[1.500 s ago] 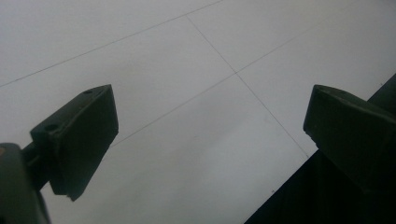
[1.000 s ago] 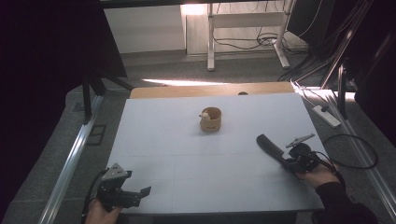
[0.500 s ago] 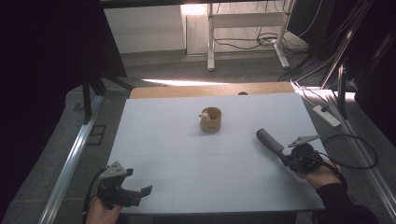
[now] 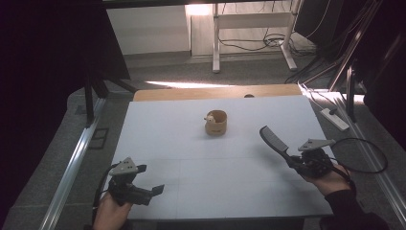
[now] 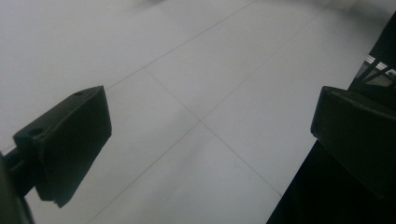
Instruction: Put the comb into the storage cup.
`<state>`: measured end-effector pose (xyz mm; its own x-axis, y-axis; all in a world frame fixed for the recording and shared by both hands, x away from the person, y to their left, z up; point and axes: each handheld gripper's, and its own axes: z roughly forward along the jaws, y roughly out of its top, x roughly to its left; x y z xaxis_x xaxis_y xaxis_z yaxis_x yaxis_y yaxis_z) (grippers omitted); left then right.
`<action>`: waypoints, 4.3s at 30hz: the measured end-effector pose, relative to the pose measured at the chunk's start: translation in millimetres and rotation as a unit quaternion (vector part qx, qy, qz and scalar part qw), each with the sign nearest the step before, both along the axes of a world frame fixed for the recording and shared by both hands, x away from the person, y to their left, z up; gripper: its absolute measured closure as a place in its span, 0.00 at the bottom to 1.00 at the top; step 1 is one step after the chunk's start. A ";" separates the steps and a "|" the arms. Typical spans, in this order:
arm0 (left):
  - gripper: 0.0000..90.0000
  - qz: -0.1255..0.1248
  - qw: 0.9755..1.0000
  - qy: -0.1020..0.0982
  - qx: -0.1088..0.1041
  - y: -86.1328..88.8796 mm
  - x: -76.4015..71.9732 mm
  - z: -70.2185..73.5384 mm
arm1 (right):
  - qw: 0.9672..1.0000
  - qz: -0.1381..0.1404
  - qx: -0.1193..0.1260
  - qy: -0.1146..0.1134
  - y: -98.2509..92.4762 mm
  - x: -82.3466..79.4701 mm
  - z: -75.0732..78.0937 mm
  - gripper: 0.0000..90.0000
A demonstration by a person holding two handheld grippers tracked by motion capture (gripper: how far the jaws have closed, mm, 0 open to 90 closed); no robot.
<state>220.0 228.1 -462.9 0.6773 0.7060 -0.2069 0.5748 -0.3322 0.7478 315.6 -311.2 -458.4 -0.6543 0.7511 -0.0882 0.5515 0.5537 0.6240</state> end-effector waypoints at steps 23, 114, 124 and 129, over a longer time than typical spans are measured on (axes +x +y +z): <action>0.00 -0.046 0.999 -0.006 -0.026 -30.5 50.3 22.1 | 0.998 0.038 0.029 -0.029 13.6 -11.4 10.4 0.81; 0.00 -0.147 0.987 0.051 -0.053 -121.3 110.1 25.4 | 0.977 0.167 0.048 -0.119 99.5 -44.6 11.6 0.81; 0.00 -0.155 0.984 0.063 -0.066 -124.7 112.4 21.5 | 0.972 0.189 0.046 -0.129 109.5 -49.9 9.6 0.81; 0.00 -0.157 0.981 0.073 -0.083 -127.3 113.9 19.8 | 0.970 0.197 0.048 -0.132 113.1 -52.3 9.2 0.81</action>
